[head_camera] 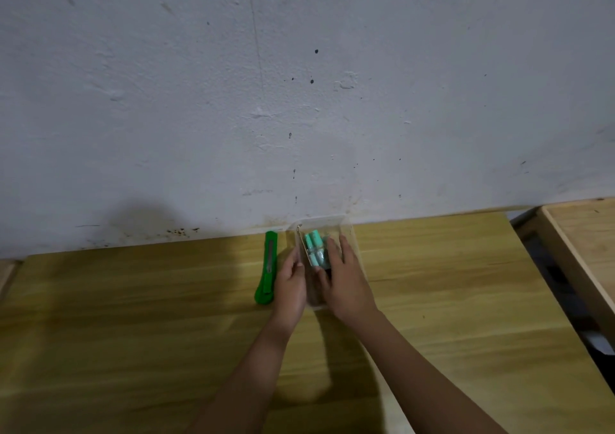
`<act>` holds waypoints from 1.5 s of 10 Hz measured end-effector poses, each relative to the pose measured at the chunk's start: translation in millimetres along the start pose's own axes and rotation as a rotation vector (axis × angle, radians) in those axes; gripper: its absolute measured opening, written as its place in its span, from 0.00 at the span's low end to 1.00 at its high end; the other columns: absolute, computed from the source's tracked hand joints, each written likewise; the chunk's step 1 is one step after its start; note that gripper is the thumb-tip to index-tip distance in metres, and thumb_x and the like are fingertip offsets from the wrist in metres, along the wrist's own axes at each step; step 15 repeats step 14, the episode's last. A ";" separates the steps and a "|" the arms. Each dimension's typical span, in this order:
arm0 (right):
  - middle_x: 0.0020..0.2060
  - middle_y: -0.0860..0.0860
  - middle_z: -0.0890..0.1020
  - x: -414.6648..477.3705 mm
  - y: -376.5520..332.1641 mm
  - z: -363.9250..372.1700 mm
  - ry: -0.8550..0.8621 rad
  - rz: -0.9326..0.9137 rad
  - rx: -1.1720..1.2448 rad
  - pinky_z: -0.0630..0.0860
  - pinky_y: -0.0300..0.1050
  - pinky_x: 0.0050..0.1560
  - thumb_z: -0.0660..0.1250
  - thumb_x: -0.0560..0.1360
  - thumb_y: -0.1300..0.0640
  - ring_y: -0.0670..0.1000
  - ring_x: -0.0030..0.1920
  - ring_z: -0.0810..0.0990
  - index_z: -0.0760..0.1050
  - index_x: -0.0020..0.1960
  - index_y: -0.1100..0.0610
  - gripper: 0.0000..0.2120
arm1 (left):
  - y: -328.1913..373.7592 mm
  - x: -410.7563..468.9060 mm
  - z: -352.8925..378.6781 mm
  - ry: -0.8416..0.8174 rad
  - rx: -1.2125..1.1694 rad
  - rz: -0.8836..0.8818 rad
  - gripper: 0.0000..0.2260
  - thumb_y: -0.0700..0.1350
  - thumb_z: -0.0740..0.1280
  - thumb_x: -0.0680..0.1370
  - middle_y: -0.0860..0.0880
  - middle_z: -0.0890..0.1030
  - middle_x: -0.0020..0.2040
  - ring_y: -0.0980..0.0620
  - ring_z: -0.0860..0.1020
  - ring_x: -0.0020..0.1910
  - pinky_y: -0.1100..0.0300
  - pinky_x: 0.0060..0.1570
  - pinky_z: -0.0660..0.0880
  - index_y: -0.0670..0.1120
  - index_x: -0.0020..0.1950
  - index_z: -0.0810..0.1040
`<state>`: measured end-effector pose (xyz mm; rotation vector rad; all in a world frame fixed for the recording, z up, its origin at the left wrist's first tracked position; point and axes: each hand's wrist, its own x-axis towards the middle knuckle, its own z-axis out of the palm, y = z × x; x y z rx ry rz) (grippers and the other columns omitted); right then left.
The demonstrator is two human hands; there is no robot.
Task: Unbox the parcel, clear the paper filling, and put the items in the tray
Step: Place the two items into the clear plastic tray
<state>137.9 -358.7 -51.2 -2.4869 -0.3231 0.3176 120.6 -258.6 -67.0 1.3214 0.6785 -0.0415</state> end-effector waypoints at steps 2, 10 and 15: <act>0.77 0.55 0.44 2.9 5.2 7.6 -0.037 -0.042 -0.028 0.63 0.50 0.71 0.52 0.81 0.52 0.56 0.76 0.52 0.44 0.76 0.51 0.27 | 2.2 -5.5 -1.7 -0.016 0.082 0.021 0.19 0.38 0.56 0.81 0.47 0.74 0.67 0.49 0.76 0.62 0.51 0.63 0.73 0.47 0.72 0.67; 0.76 0.56 0.49 3.1 -6.9 2.3 -0.037 0.100 0.024 0.62 0.50 0.70 0.57 0.79 0.52 0.57 0.75 0.53 0.48 0.76 0.54 0.30 | 13.0 -8.4 -12.1 -0.067 0.484 0.118 0.21 0.40 0.55 0.81 0.47 0.71 0.70 0.54 0.75 0.60 0.71 0.52 0.71 0.45 0.75 0.60; 0.65 0.60 0.70 -34.7 -22.0 -20.0 0.026 0.056 -0.162 0.68 0.48 0.64 0.58 0.77 0.52 0.59 0.66 0.69 0.62 0.69 0.61 0.23 | 51.4 -58.5 -39.0 -0.283 1.340 0.314 0.22 0.46 0.53 0.81 0.45 0.62 0.74 0.47 0.60 0.73 0.58 0.70 0.57 0.42 0.74 0.57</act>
